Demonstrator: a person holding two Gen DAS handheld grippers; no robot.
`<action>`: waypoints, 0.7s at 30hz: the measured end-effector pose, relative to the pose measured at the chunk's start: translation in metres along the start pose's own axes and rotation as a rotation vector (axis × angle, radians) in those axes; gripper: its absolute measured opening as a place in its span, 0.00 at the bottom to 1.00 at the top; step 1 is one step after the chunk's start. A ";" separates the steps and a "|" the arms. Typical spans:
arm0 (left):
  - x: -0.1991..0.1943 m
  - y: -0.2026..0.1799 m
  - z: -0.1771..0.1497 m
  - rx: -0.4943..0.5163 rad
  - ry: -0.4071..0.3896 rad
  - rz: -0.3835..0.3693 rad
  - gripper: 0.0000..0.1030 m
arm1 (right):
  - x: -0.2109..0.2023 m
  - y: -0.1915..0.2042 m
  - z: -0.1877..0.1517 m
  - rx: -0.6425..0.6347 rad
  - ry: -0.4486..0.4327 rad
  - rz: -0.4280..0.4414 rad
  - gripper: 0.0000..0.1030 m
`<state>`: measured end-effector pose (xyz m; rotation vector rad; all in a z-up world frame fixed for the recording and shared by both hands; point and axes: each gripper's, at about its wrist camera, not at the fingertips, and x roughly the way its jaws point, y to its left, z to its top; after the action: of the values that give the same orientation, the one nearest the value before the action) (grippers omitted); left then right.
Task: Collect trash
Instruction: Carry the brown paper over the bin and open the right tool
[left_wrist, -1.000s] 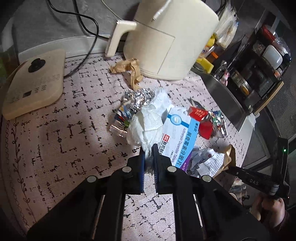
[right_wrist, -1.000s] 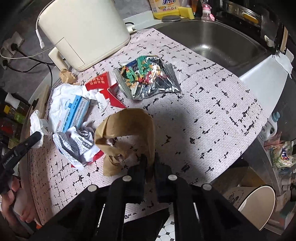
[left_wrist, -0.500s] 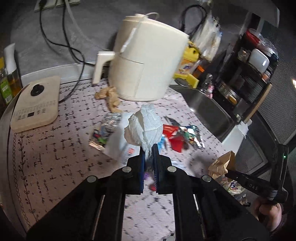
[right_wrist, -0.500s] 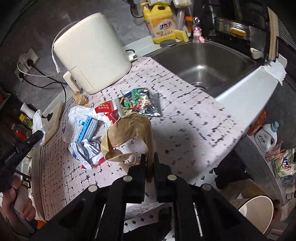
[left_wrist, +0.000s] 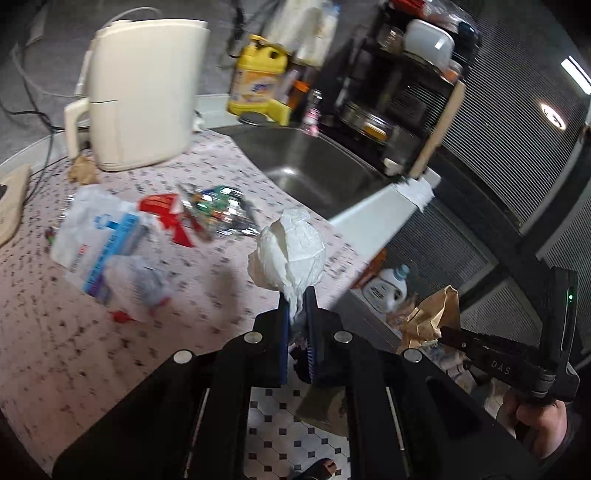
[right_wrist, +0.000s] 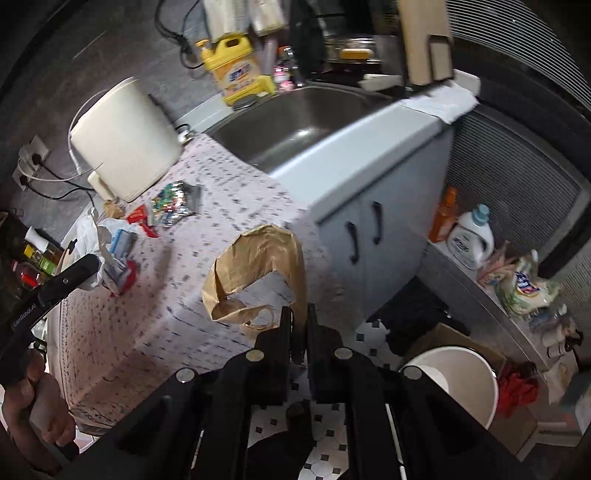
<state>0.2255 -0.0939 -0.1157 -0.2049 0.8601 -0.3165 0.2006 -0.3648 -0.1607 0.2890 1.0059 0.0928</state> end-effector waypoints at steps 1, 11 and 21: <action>0.004 -0.010 -0.003 0.008 0.007 -0.011 0.09 | -0.005 -0.012 -0.005 0.010 0.000 -0.011 0.08; 0.038 -0.103 -0.044 0.096 0.092 -0.090 0.09 | -0.034 -0.112 -0.051 0.091 0.030 -0.085 0.08; 0.086 -0.158 -0.098 0.140 0.220 -0.143 0.09 | -0.023 -0.189 -0.112 0.178 0.155 -0.150 0.11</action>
<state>0.1723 -0.2768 -0.1911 -0.1024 1.0386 -0.5389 0.0839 -0.5288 -0.2514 0.3721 1.1889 -0.1126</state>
